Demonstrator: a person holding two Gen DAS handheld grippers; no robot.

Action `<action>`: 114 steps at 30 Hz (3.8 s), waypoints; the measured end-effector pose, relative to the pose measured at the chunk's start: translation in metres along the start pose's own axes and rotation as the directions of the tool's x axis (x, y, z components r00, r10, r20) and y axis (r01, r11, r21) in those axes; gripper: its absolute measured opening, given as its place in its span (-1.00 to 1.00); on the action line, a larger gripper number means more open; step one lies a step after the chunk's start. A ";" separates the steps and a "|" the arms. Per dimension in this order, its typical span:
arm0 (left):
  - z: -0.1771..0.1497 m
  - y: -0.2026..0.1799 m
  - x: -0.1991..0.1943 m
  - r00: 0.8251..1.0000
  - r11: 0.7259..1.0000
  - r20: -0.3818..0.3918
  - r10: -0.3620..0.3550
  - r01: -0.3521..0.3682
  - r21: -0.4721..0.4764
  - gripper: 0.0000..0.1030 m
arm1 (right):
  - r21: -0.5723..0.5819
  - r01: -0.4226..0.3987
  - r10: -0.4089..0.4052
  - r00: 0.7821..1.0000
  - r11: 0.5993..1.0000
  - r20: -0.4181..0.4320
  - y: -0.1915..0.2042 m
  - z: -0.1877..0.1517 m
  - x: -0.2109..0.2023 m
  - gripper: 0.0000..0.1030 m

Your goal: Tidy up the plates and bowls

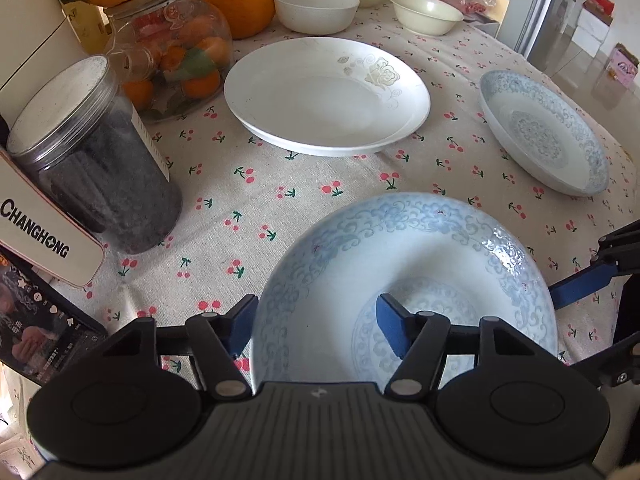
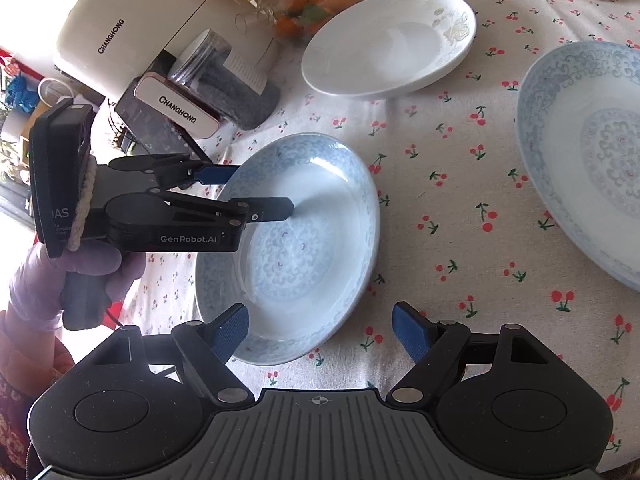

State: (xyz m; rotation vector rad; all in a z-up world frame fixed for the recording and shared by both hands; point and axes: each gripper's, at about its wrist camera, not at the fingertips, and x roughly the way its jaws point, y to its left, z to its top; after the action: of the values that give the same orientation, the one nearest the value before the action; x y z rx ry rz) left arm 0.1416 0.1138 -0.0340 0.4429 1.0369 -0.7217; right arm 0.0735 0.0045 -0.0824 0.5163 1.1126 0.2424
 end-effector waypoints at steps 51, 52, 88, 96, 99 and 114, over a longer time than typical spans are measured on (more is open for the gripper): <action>0.043 -0.017 -0.009 0.985 0.973 0.150 -0.089 0.118 -0.198 -0.50 | 0.205 -0.035 -0.003 0.983 0.978 0.181 -0.073 0.040 -0.065 -0.60; 0.045 -0.019 -0.008 0.985 0.972 0.149 -0.088 0.118 -0.201 -0.51 | 0.209 -0.032 -0.007 0.983 0.978 0.185 -0.076 0.042 -0.067 -0.60; 0.103 -0.089 0.018 0.977 0.967 0.139 -0.163 0.186 -0.175 -0.53 | 0.335 0.004 -0.066 0.982 0.942 0.176 -0.174 0.063 -0.126 -0.60; 0.107 -0.107 0.031 0.982 0.975 0.098 -0.159 0.172 -0.139 -0.53 | 0.366 0.014 -0.091 0.977 0.930 0.193 -0.192 0.068 -0.136 -0.60; 0.108 -0.114 0.036 0.985 0.979 0.085 -0.149 0.159 -0.125 -0.53 | 0.373 0.027 -0.108 0.975 0.927 0.196 -0.197 0.069 -0.137 -0.60; 0.109 -0.139 0.047 0.995 0.995 0.050 -0.082 0.084 -0.050 -0.52 | 0.331 0.151 -0.222 0.957 0.931 0.189 -0.199 0.073 -0.133 -0.60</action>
State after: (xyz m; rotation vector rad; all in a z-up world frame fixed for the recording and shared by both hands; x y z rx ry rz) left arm 0.1234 -0.0685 -0.0266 0.3371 1.0314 -0.7740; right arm 0.0684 -0.2447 -0.0539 0.6969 0.9756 -0.1624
